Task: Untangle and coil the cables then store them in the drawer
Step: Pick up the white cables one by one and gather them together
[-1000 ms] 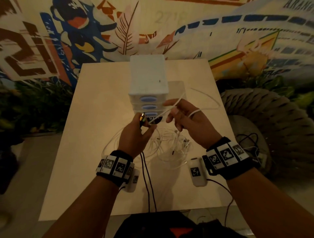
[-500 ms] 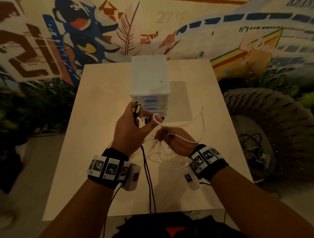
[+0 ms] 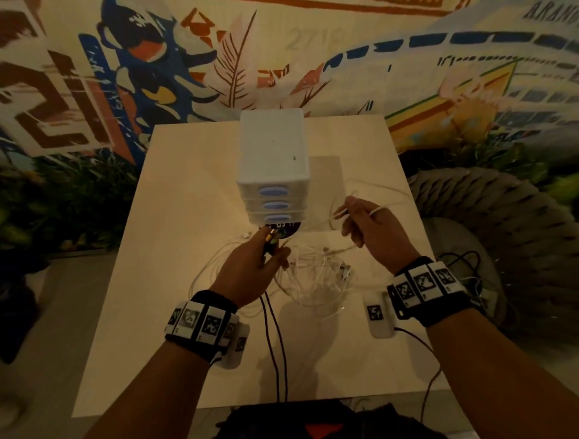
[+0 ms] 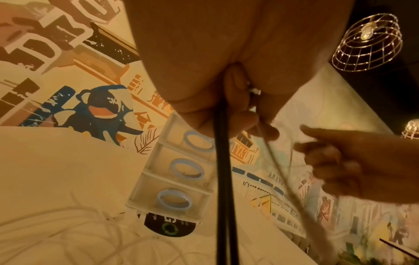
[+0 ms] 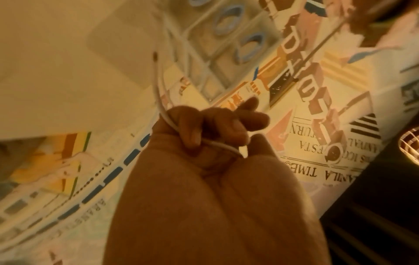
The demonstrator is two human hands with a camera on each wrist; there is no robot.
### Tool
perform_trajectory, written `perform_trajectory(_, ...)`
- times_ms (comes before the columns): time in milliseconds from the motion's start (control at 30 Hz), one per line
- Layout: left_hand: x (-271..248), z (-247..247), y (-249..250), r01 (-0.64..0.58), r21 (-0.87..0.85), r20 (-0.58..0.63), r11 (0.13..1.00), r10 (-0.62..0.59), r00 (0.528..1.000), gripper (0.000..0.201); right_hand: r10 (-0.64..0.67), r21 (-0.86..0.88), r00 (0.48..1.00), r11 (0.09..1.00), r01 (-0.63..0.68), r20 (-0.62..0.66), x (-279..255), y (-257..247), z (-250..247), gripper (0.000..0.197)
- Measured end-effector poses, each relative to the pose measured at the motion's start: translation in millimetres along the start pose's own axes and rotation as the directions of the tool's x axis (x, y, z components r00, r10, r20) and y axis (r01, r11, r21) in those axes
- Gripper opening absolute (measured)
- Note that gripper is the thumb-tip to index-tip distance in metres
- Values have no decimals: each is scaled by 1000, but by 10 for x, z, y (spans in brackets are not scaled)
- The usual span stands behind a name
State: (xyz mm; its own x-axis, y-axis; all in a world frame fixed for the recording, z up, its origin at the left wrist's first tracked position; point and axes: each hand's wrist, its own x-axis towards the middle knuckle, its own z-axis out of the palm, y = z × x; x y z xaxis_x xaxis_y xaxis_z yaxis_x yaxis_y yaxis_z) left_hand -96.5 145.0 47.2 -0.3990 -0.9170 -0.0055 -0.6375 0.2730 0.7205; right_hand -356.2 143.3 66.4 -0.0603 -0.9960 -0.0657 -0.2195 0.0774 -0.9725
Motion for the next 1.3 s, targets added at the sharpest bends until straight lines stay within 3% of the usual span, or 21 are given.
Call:
perform_trajectory(67,16,-39,48,11,-94,-92,995,-20,996,11,43,-214,998,976,-30,55,-76,114,-180,43)
perform_trajectory(167,29,-112,65,25,-208,-280,978,-84,956,17,77,-518,988,856,4,134,-264,302,-494,36)
perform_trajectory(267,24,-207,40,53,-225,-356,973,-133,925,26,82,-454,996,887,-82,-20,-452,593,-890,37)
perform_trajectory(333,5,-257,51,56,-196,-342,979,-122,932,27,153,-258,981,949,-180,-119,-539,680,-1087,42)
perform_trajectory(400,-13,-258,125,15,-110,-284,994,-46,958,29,203,-214,975,952,-218,-90,-610,580,-1149,45)
perform_trajectory(500,-11,-144,381,-95,80,-137,992,105,985,25,98,-401,987,915,-40,127,-677,176,-948,44)
perform_trajectory(567,-6,-27,590,-160,101,-49,982,166,985,24,56,-486,950,867,106,307,-699,-123,-709,38)
perform_trajectory(633,-10,82,756,-231,72,51,970,228,972,28,40,-469,904,864,183,427,-706,-358,-462,34)
perform_trajectory(733,0,170,833,-319,70,153,945,306,940,27,-6,-425,875,872,241,484,-669,-535,-270,31)
perform_trajectory(833,34,102,744,-287,89,146,954,272,951,23,-45,-369,878,896,246,477,-637,-563,-328,26)
perform_trajectory(1000,7,-148,567,-98,91,97,991,89,991,24,-24,-353,919,919,176,394,-675,-384,-654,19)
perform_trajectory(1133,-36,-192,516,20,79,79,997,-26,997,26,-14,-353,962,929,114,272,-721,-122,-805,25)
perform_trajectory(1233,-83,-161,500,62,46,86,997,-66,994,28,-43,-338,975,934,117,220,-774,-7,-756,17)
perform_trajectory(1300,-115,-135,524,68,9,64,998,-69,996,31,-52,-405,957,899,169,285,-826,61,-582,40)
